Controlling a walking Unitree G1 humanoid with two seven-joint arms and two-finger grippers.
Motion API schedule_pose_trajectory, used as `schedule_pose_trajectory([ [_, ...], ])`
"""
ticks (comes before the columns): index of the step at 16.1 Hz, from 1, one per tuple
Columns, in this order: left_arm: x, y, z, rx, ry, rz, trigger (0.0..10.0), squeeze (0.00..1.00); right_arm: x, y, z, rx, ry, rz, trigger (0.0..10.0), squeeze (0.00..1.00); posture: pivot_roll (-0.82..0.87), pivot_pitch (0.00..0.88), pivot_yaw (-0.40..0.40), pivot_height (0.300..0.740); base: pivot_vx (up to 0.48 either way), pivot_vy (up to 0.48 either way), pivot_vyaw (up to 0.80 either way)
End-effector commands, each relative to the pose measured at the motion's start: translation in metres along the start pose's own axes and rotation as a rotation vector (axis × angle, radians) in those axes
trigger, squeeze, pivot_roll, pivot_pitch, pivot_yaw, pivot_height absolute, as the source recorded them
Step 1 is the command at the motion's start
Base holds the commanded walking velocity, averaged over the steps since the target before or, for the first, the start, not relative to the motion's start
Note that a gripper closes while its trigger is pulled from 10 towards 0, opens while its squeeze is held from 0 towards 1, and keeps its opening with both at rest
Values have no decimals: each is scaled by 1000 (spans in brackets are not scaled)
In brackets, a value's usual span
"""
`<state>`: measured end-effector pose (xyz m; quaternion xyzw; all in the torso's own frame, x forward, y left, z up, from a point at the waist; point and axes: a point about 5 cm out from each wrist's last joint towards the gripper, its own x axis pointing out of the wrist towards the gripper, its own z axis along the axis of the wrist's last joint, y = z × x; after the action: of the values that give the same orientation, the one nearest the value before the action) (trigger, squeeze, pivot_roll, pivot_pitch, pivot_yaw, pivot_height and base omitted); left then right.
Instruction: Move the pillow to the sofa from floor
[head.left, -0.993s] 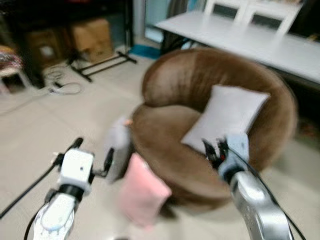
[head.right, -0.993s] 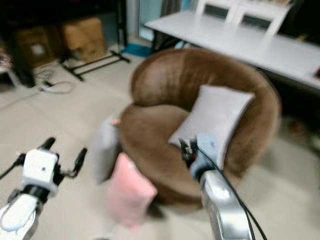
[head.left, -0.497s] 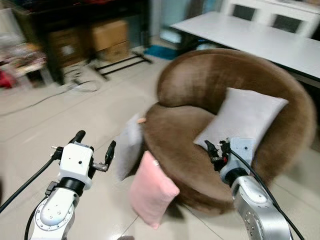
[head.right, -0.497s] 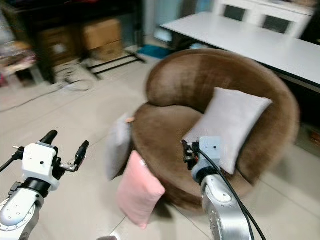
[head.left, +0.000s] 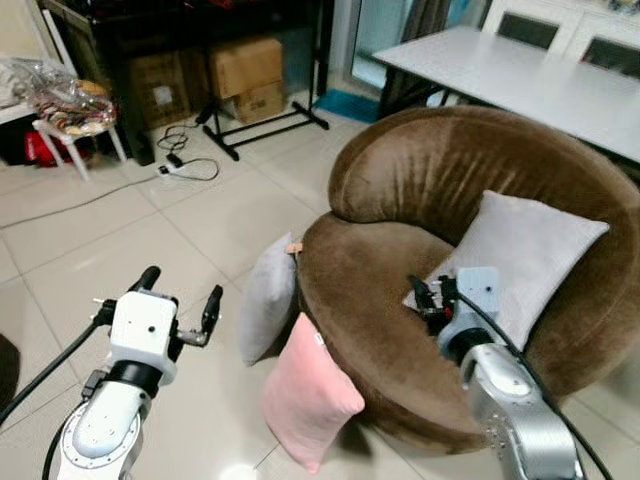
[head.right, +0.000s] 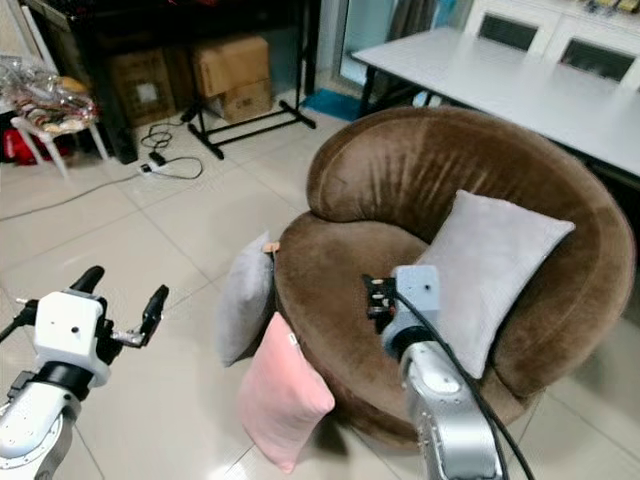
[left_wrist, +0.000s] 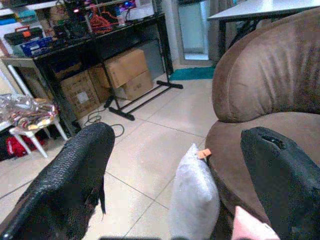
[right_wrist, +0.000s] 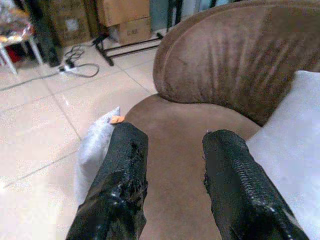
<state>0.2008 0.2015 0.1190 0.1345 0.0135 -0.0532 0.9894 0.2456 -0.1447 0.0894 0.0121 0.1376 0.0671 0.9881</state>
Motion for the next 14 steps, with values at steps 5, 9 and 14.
schedule_pose_trajectory([
  [5, -2, -1, 2, -8, -1, 10, 10000, 0, 1, 6, 0, -7, 3, 52, 10000, 0, 83, 4, -54, 740, 285, 0, 619],
  [9, -2, 0, 2, -3, -1, 12, 10000, 0, 3, 4, -1, -37, 7, 25, 10000, 0, 86, 9, -57, 740, 285, 0, 0],
  [14, 0, 0, 1, -3, -1, 16, 10000, 0, 4, -7, 3, -38, -14, -43, 10000, 0, 74, 8, -58, 740, 283, 0, 0],
])
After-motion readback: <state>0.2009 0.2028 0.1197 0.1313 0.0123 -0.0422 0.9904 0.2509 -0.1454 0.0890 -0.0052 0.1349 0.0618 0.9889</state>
